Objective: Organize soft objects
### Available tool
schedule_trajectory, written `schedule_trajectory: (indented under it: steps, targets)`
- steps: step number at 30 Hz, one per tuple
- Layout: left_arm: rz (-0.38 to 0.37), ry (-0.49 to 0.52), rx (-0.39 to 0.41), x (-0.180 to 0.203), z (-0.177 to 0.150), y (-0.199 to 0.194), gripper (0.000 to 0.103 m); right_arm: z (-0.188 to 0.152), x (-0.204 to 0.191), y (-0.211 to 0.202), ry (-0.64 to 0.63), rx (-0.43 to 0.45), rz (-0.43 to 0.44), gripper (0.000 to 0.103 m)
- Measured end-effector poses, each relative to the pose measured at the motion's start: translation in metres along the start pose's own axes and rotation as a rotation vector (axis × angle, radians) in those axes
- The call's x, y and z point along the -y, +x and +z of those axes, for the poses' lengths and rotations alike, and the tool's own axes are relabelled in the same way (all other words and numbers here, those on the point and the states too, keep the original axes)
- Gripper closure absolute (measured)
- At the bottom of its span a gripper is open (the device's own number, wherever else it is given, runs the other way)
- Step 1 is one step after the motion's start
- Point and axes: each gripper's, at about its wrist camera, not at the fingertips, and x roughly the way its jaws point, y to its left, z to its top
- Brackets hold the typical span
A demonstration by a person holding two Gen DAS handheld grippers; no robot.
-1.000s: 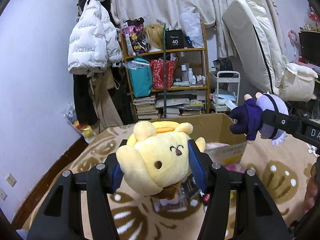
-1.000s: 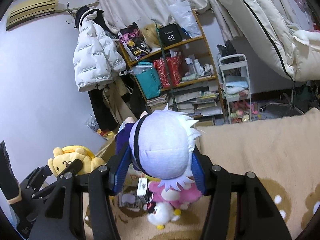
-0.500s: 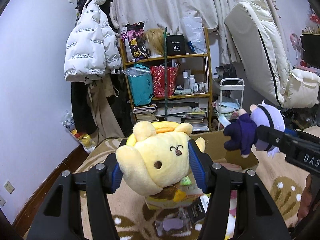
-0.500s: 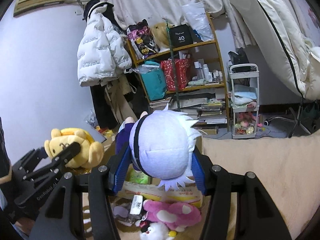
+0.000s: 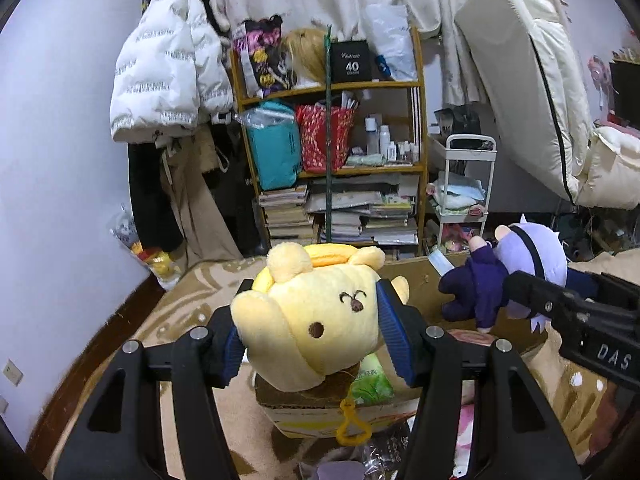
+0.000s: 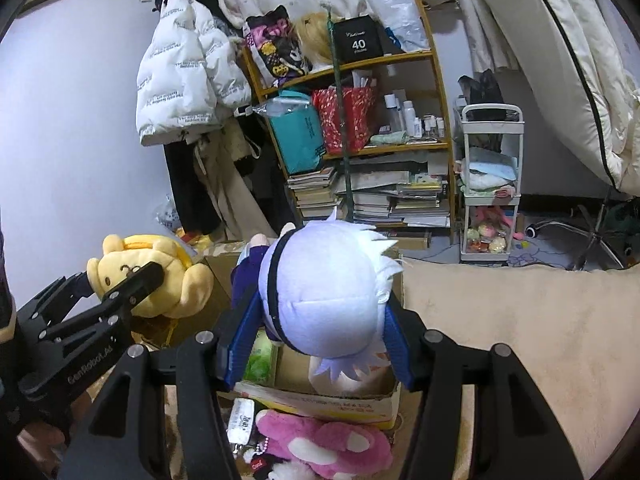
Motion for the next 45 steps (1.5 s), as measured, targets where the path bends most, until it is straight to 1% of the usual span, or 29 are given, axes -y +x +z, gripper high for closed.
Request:
schedule_trajectory:
  steps: [5, 8, 11, 13, 18, 20, 21, 22, 23, 25, 27, 29, 30, 31, 33, 35, 36, 37, 40, 41, 43, 45]
  targets:
    - [0.000, -0.025, -0.058, -0.007, -0.003, 0.018, 0.045, -0.002, 0.004, 0.011, 0.003, -0.007, 0.012, 0.042]
    - [-0.020, -0.037, -0.095, -0.010, -0.003, 0.027, 0.044, -0.004, 0.007, 0.016, 0.011, -0.017, 0.005, 0.042]
    - [-0.021, -0.033, -0.122, -0.009, -0.004, 0.034, 0.044, -0.007, 0.010, 0.020, 0.017, -0.030, 0.007, 0.042]
    - [-0.046, -0.041, -0.142, -0.010, -0.006, 0.037, 0.044, -0.008, 0.010, 0.022, 0.017, -0.035, 0.010, 0.042]
    - [-0.061, -0.077, -0.157, -0.016, -0.006, 0.038, 0.043, -0.009, 0.009, 0.023, 0.016, -0.039, 0.009, 0.040]
    - [-0.065, -0.094, -0.162, -0.019, -0.006, 0.039, 0.040, -0.008, 0.009, 0.023, 0.017, -0.038, 0.011, 0.039]
    - [-0.066, -0.102, -0.163, -0.021, -0.005, 0.038, 0.036, -0.008, 0.008, 0.023, 0.016, -0.039, 0.015, 0.039]
    - [-0.061, -0.106, -0.162, -0.022, -0.006, 0.038, 0.034, -0.009, 0.008, 0.024, 0.016, -0.039, 0.017, 0.039]
    - [-0.053, -0.104, -0.162, -0.022, -0.006, 0.038, 0.034, -0.009, 0.007, 0.024, 0.015, -0.039, 0.017, 0.039]
    - [-0.014, -0.078, -0.175, -0.021, -0.006, 0.037, 0.033, -0.010, 0.006, 0.025, 0.012, -0.043, 0.015, 0.039]
    - [-0.006, -0.062, -0.172, -0.021, -0.004, 0.035, 0.033, -0.011, 0.006, 0.025, 0.012, -0.049, 0.017, 0.039]
    - [-0.005, -0.059, -0.167, -0.021, -0.004, 0.033, 0.029, -0.011, 0.004, 0.025, 0.014, -0.051, 0.021, 0.039]
    - [-0.004, -0.057, -0.166, -0.020, -0.003, 0.032, 0.024, -0.011, 0.004, 0.025, 0.013, -0.053, 0.022, 0.039]
    - [0.000, -0.054, -0.164, -0.021, -0.004, 0.031, 0.022, -0.011, 0.004, 0.025, 0.012, -0.053, 0.024, 0.039]
    - [0.007, -0.054, -0.167, -0.022, -0.004, 0.031, 0.021, -0.011, 0.003, 0.025, 0.011, -0.053, 0.027, 0.038]
    - [0.002, -0.062, -0.177, -0.024, -0.004, 0.031, 0.018, -0.012, 0.003, 0.025, 0.013, -0.056, 0.030, 0.038]
    - [0.002, -0.066, -0.179, -0.025, -0.004, 0.030, 0.015, -0.012, 0.003, 0.025, 0.016, -0.057, 0.034, 0.038]
    - [0.002, -0.067, -0.179, -0.026, -0.004, 0.030, 0.014, -0.012, 0.004, 0.025, 0.018, -0.059, 0.038, 0.037]
    - [0.012, -0.038, -0.176, -0.027, -0.005, 0.026, 0.013, -0.011, 0.004, 0.022, 0.017, -0.053, 0.039, 0.027]
    - [0.017, -0.034, -0.175, -0.027, -0.005, 0.024, 0.013, -0.011, 0.004, 0.020, 0.016, -0.049, 0.039, 0.025]
    - [0.018, -0.036, -0.178, -0.030, -0.006, 0.020, 0.007, -0.010, 0.004, 0.016, 0.017, -0.051, 0.038, 0.023]
    - [0.019, -0.049, -0.180, -0.033, -0.006, 0.016, 0.006, -0.010, 0.003, 0.014, 0.021, -0.060, 0.041, 0.019]
